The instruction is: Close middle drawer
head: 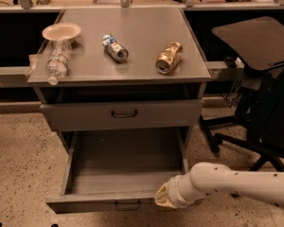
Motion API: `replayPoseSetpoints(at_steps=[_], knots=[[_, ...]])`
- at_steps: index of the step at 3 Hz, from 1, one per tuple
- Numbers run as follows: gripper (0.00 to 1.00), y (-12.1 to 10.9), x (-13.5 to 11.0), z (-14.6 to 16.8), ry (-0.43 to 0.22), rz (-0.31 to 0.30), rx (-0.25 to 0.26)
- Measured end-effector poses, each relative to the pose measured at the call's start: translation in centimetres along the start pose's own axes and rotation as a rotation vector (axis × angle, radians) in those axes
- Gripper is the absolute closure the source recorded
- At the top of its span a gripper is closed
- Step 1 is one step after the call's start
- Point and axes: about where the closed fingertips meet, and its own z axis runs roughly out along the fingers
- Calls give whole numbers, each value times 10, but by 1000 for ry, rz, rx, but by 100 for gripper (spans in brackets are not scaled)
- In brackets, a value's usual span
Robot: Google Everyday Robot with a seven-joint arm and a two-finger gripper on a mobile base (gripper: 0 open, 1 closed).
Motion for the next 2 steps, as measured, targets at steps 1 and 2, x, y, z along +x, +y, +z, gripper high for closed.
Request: replayPoseSetpoints(at_steps=[1, 2], knots=[[100, 0, -1, -2, 0, 0, 0], [100, -1, -2, -2, 12, 0, -1]])
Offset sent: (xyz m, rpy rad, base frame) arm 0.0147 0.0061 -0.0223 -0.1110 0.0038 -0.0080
